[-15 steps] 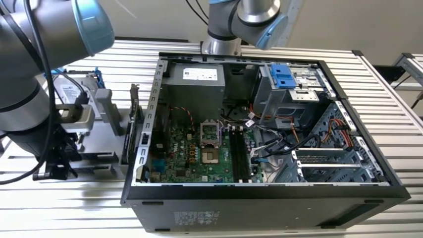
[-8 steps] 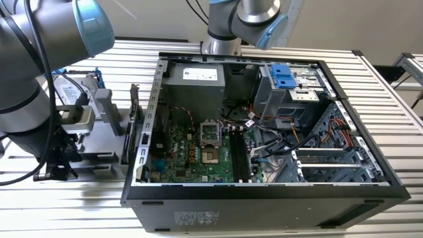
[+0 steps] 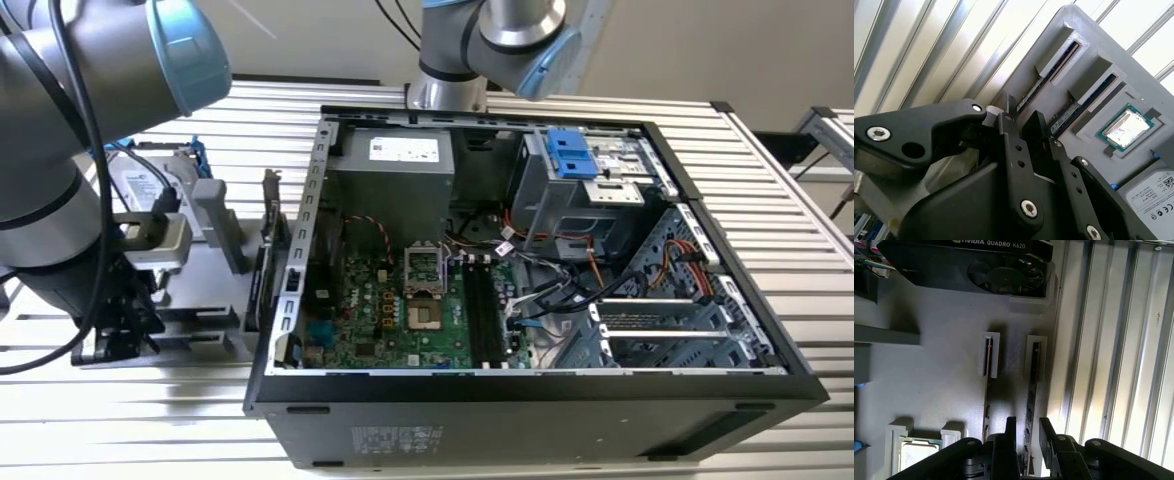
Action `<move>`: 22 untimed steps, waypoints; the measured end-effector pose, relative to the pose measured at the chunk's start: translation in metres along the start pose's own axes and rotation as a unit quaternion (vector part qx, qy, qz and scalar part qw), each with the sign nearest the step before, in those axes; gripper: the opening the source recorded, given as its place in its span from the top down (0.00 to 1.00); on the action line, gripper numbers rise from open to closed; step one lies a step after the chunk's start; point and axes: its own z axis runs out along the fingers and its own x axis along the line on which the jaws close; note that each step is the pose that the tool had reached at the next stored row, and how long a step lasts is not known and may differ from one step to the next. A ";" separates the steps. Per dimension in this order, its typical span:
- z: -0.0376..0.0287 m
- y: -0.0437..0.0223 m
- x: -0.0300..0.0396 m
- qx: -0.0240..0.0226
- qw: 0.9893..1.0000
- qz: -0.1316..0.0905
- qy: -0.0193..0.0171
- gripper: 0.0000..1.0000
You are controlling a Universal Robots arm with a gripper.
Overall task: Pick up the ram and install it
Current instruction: 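Pick up the ram and move it above insertion slot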
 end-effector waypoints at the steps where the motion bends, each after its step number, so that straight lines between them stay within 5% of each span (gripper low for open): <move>1: 0.0000 0.0000 0.0000 0.000 1.000 0.000 0.000 1.00; 22: 0.0002 0.0000 0.0000 0.000 1.000 0.000 0.000 1.00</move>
